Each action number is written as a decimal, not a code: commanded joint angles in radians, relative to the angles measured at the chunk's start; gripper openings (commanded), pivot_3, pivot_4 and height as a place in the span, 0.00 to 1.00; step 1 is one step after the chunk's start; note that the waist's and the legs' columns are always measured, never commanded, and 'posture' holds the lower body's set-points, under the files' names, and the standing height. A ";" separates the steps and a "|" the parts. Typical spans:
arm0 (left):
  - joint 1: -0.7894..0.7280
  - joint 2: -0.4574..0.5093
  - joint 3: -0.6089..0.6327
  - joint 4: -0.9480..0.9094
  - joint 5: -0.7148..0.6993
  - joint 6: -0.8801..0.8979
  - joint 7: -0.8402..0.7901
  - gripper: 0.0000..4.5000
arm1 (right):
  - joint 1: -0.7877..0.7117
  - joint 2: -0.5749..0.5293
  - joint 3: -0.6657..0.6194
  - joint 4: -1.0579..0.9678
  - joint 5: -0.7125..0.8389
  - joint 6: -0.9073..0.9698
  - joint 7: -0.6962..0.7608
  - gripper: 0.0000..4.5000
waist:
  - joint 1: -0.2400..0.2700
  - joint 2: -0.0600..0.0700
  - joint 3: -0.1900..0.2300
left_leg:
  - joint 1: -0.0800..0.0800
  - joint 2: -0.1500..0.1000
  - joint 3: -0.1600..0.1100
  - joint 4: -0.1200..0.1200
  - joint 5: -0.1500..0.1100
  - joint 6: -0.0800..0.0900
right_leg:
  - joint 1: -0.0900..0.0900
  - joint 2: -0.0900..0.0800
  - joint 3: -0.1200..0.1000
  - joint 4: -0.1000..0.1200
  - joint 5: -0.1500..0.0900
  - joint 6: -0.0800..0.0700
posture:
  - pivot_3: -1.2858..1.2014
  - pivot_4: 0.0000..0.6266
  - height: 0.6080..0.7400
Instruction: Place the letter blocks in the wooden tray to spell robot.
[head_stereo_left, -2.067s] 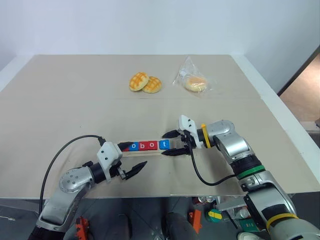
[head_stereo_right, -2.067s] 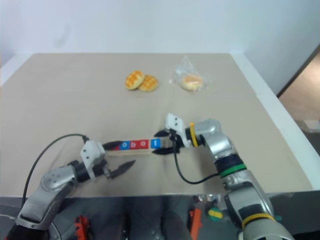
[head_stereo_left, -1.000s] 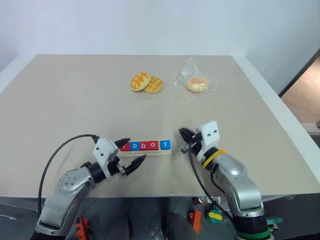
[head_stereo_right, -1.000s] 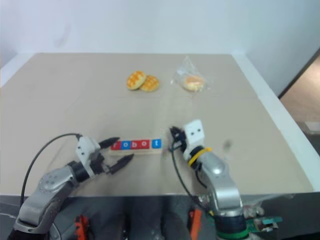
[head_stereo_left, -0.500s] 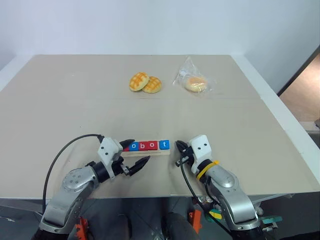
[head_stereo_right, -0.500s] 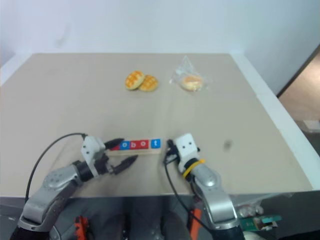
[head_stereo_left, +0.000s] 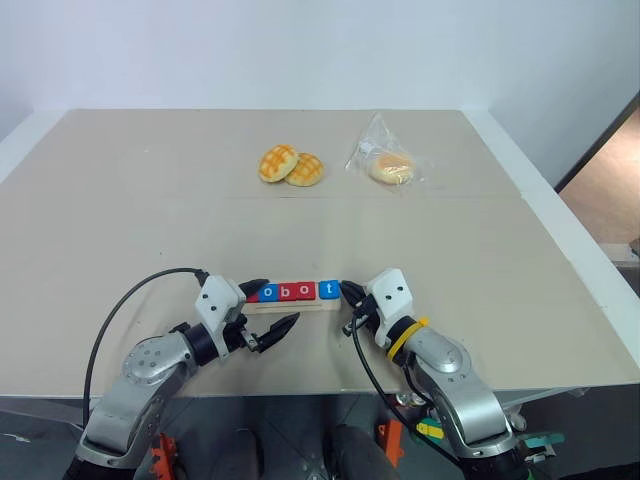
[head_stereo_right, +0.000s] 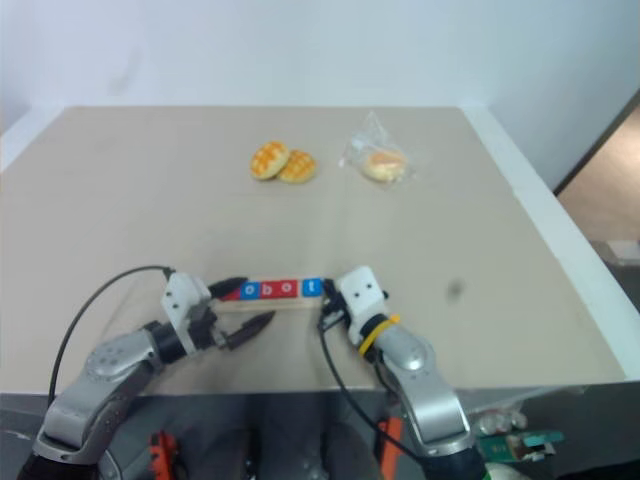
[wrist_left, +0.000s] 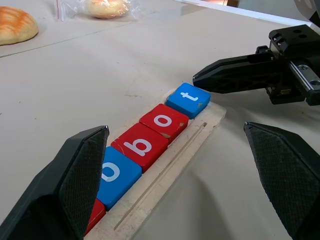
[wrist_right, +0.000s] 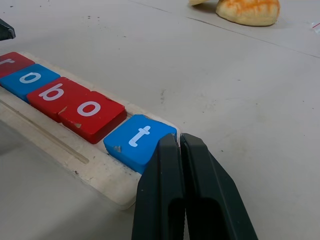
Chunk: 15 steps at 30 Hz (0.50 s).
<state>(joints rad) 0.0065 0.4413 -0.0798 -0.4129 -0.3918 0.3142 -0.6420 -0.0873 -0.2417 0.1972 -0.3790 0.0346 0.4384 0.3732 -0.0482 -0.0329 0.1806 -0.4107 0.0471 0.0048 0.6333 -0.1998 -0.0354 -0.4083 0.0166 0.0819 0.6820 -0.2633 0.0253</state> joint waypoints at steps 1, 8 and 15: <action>0.000 0.001 0.001 -0.033 0.004 -0.010 -0.002 1.00 | -0.009 0.004 0.013 -0.047 0.007 -0.017 0.005 0.02 | 0.000 0.000 0.000 | 0.000 0.000 0.000 0.000 0.000 0.000 | 0.000 0.000 0.000 0.000 0.000 0.000 | 0.52 0.24 1.00; -0.002 0.001 -0.004 -0.029 0.009 -0.010 -0.003 1.00 | -0.010 0.007 0.025 -0.046 0.012 -0.008 0.004 0.02 | 0.000 0.000 0.000 | 0.000 0.000 0.000 0.000 0.000 0.000 | 0.000 0.000 0.000 0.000 0.000 0.000 | 0.52 0.24 1.00; -0.004 -0.005 0.002 -0.031 0.012 -0.011 0.002 1.00 | -0.023 0.010 0.014 -0.036 0.012 -0.016 -0.004 0.02 | 0.000 0.000 0.000 | 0.000 0.000 0.000 0.000 0.000 0.000 | 0.000 0.000 0.000 0.000 0.000 0.000 | 0.52 0.24 1.00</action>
<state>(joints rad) 0.0065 0.4409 -0.0822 -0.4127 -0.3761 0.3140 -0.6417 -0.0921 -0.2371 0.2294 -0.3790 0.0357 0.4387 0.3721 -0.0481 -0.0330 0.1806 -0.4107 0.0470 0.0048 0.6333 -0.1998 -0.0354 -0.4083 0.0166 0.0818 0.6820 -0.2633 0.0253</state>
